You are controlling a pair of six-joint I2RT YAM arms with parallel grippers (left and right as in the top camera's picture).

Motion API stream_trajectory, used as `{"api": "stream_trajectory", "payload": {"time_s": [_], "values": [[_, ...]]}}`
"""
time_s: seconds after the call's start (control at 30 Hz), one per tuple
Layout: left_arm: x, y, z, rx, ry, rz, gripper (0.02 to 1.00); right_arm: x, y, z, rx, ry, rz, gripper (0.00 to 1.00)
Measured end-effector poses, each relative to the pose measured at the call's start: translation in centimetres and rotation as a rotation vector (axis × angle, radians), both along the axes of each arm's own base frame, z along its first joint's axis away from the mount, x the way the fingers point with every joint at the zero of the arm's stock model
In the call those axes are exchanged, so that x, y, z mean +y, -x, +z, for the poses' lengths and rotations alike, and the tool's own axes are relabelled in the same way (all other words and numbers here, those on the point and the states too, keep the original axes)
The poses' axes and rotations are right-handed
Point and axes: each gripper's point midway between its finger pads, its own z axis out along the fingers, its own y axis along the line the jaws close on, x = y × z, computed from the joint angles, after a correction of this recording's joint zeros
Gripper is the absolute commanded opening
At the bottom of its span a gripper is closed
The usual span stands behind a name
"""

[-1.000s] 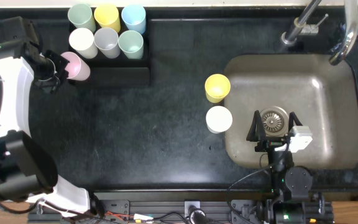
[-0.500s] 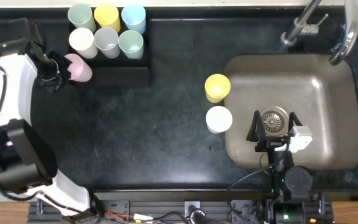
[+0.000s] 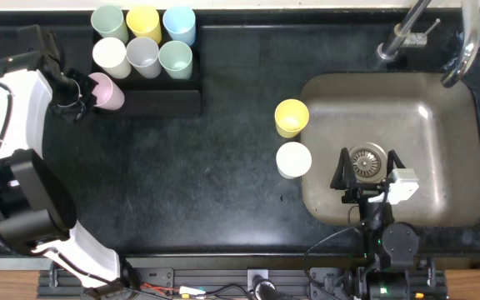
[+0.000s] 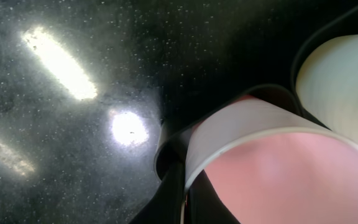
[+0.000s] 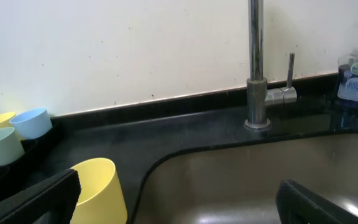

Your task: Store Cups

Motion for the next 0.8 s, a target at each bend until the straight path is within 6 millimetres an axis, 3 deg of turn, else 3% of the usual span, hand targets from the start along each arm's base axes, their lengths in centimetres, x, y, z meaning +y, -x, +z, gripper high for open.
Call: {"api": "stream_trajectory", "payload": {"time_s": [0.03, 0.07, 0.1, 0.13, 0.5, 0.6, 0.7, 0.8], "values": [[0.0, -0.1, 0.0, -0.001, -0.002, -0.002, 0.338, 0.0, 0.0, 0.0, 0.000, 0.000, 0.000, 0.998], [0.0, -0.1, 0.0, -0.002, -0.004, -0.004, 0.763, 0.0, 0.0, 0.0, 0.000, 0.000, 0.001, 0.998], [0.0, -0.2, 0.0, -0.007, -0.005, -0.002, 0.961, 0.0, 0.0, 0.0, 0.000, 0.000, 0.000, 0.998], [0.0, -0.4, 0.0, -0.012, -0.006, -0.002, 0.998, 0.0, 0.0, 0.0, 0.000, 0.000, 0.000, 0.998], [0.0, -0.4, 0.4, -0.022, -0.008, 0.000, 1.000, 0.0, 0.0, 0.0, 0.000, -0.001, 0.000, 0.998], [-0.5, -0.6, 2.6, -0.076, -0.026, -0.026, 0.998, 0.0, 0.0, 0.0, 0.001, 0.000, 0.000, 0.998], [-2.3, -1.1, 6.4, -0.171, -0.061, -0.110, 1.000, 0.0, 0.0, 0.0, 0.000, 0.000, 0.000, 0.996], [-6.4, -2.7, 12.0, -0.315, -0.114, -0.281, 1.000, 0.0, 0.0, 0.0, 0.000, 0.000, 0.000, 0.998]]}}
